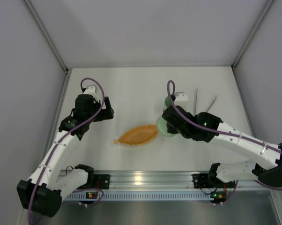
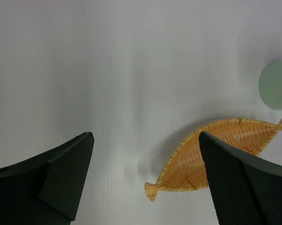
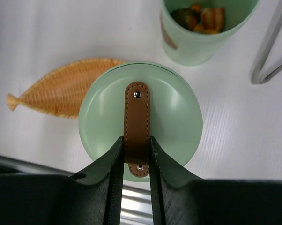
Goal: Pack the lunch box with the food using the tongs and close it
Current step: Close the box lid on the packing box.
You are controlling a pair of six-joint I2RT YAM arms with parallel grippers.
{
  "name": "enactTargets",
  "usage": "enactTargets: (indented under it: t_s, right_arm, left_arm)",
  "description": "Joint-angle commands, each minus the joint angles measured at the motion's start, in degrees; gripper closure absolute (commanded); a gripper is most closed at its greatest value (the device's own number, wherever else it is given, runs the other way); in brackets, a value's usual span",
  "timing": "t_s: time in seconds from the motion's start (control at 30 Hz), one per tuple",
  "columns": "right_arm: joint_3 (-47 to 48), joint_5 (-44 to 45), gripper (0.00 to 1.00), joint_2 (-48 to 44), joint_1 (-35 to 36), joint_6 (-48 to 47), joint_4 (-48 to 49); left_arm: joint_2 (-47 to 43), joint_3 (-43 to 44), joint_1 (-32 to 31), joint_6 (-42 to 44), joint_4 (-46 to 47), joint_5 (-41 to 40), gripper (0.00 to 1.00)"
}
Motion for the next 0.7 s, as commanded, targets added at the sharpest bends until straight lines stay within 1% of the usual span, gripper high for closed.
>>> enactTargets:
  t_s: [0.0,0.03,0.1,0.13,0.23,0.47,0.57,0.67]
  right_arm:
    - [4.7,3.0,0.9,0.8,-7.5,-8.2,0.1]
    - [5.3,2.6,0.9,1.0,-12.0,-9.5,0.8]
    - [7.5,2.2,0.9,1.8,-15.6,-12.7,2.6]
    - [9.7,2.1,0.9,3.4,-18.5,-13.6,2.9]
    - [13.1,0.7,0.9,6.4,-22.4,-16.5,4.2]
    - [22.4,-3.3,0.9,17.0,-25.5,-19.4,6.5]
    - [24.1,-4.4,0.9,19.9,-25.8,-19.7,6.6]
    - [23.8,-5.6,0.9,21.5,-26.3,-19.6,7.3]
  left_arm:
    - [-0.2,0.8,-0.2,0.0,0.9,-0.9,0.01]
    - [-0.2,0.8,-0.2,0.0,0.9,-0.8,0.01]
    - [-0.1,0.8,-0.2,0.0,0.9,-0.7,0.01]
    - [0.1,0.8,-0.2,0.1,1.0,-0.6,0.01]
    - [0.5,0.9,-0.3,-0.1,0.9,0.0,0.01]
    - [-0.1,0.9,-0.3,0.0,0.9,-0.4,0.01]
    - [-0.2,0.9,-0.2,0.0,0.9,-0.4,0.01]
    - [-0.3,0.9,-0.2,0.1,0.9,-0.5,0.01]
